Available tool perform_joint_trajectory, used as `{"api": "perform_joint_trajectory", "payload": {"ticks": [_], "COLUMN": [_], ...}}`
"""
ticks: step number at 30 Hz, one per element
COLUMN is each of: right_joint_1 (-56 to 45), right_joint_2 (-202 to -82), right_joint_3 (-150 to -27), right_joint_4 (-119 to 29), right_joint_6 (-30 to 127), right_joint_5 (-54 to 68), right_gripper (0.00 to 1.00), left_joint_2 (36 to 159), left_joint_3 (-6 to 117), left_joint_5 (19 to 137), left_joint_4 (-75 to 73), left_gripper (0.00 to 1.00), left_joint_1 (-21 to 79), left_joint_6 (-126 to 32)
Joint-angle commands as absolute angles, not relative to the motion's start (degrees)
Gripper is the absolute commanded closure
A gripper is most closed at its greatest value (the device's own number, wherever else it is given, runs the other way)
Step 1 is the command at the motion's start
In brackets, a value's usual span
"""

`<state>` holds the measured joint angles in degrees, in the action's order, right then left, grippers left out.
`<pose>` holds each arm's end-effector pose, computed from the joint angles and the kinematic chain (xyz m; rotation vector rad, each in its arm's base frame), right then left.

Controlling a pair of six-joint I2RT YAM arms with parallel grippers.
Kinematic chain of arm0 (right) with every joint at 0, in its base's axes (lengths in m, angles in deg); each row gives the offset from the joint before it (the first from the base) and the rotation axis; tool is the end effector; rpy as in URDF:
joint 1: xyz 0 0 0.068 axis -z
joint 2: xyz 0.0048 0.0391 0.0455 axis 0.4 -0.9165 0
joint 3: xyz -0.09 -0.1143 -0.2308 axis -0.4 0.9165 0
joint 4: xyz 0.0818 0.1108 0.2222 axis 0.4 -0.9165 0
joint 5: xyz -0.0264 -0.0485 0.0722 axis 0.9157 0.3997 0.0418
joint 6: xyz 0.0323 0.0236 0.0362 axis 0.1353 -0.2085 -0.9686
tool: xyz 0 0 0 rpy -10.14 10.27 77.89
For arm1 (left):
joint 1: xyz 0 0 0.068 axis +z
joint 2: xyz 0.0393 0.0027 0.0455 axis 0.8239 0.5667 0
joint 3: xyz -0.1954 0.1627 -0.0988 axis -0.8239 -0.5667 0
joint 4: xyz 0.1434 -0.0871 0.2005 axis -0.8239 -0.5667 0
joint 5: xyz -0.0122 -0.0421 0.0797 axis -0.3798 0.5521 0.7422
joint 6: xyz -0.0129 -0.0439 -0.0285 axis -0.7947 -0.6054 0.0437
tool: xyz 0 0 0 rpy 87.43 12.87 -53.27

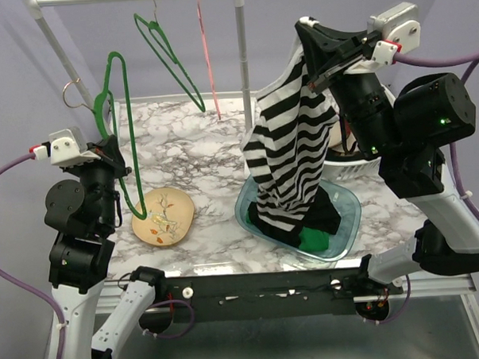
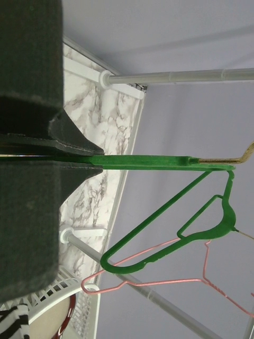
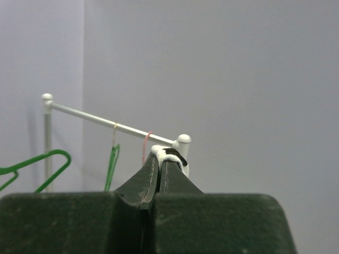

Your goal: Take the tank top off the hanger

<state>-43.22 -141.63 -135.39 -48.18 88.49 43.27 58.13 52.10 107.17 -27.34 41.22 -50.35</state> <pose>0.0958 0.1796 0.6466 -0.3757 0.9348 0.3097 0.0866 -0.0089 0.4688 -0.3128 1.3963 -0.1653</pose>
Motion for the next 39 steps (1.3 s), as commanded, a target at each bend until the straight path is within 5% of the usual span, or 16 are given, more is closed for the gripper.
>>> {"api": "perform_joint_trajectory", "payload": {"ticks": [1,10,18,30,39], "right_joint_1": [-42.78,-42.78,-42.78,-42.78,-39.97], "right_joint_2": [-139.08,-131.09,-122.3,-122.47,-122.38], "right_joint_3": [-133.79,-124.13,-103.66,-97.23,-82.14], "right_joint_4": [-40.79,-46.84,-54.83,-58.72,-67.74], "right_joint_6": [97.18,92.61,79.26,56.68,40.09], "right_joint_5": [48.64,49.79,51.9,41.97,49.88], "right_gripper": [0.99,0.99,0.99,0.99,0.99], "left_joint_2": [57.91,57.65,58.0,58.26,59.23], "left_joint_3": [53.58,53.14,53.84,52.79,54.54], "left_joint_5": [107.36,107.27,106.13,105.25,105.16], "left_joint_4": [-26.75,-26.49,-26.49,-25.61,-26.49], "left_gripper": [1.0,1.0,1.0,1.0,1.0], "left_joint_1": [41.24,41.24,41.24,41.24,41.24], "left_joint_6": [-49.78,-49.78,-49.87,-50.92,-50.05]}}
